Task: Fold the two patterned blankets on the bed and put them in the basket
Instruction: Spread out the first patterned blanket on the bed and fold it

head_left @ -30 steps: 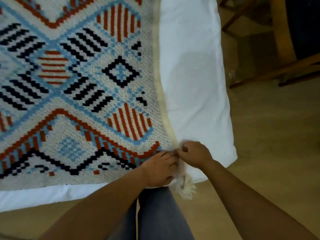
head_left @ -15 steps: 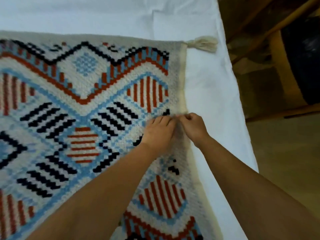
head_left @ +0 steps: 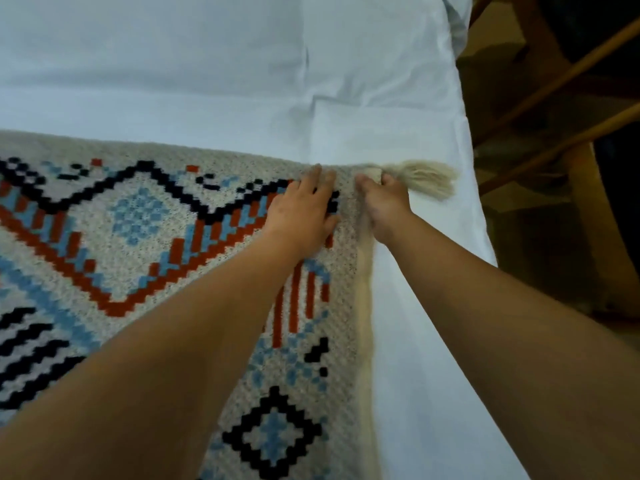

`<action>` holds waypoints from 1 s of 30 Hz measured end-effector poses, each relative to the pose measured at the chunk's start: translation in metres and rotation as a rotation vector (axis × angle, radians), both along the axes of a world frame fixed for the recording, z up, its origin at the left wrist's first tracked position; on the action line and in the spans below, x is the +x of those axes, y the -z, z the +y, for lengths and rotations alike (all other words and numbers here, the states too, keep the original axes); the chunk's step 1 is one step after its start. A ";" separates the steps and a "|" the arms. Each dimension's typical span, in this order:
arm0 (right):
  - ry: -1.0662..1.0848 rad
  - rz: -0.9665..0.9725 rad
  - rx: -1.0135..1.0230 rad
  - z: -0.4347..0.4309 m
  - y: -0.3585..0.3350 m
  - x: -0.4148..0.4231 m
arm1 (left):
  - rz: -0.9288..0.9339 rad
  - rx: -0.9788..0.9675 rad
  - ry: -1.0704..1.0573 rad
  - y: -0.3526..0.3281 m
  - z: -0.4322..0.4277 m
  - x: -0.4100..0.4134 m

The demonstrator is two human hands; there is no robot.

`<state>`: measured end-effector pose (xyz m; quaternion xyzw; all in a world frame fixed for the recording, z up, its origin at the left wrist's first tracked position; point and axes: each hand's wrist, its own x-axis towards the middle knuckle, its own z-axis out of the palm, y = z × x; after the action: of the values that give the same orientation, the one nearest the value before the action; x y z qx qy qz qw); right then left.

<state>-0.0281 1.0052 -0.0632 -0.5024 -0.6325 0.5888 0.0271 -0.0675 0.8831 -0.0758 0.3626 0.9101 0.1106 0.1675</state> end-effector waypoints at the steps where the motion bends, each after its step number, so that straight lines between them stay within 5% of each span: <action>1: -0.025 0.025 0.055 0.006 -0.001 -0.007 | -0.036 -0.005 -0.044 0.001 0.008 -0.008; 5: 0.001 0.192 0.242 0.043 -0.010 -0.034 | -0.015 0.040 -0.196 -0.007 0.044 -0.045; 9: 0.064 0.296 0.287 0.070 0.000 -0.046 | 0.092 0.492 -0.333 0.001 0.068 -0.059; 13: -0.225 0.039 0.519 0.053 0.047 -0.029 | 0.091 0.059 -0.122 0.051 0.064 -0.036; 15: -0.224 0.023 0.555 0.046 0.057 -0.026 | 0.113 0.000 -0.086 0.064 0.062 -0.039; 21: -0.071 0.093 0.436 0.027 0.051 -0.001 | 0.091 0.024 -0.081 0.053 0.053 -0.016; 30: -0.045 0.100 -0.072 -0.038 0.034 0.112 | -0.078 0.091 -0.064 0.034 -0.023 0.125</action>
<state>0.0838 0.9672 -0.0970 -0.4586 -0.6201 0.6359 0.0271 0.0579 0.8604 -0.1101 0.3361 0.9079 0.1711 0.1828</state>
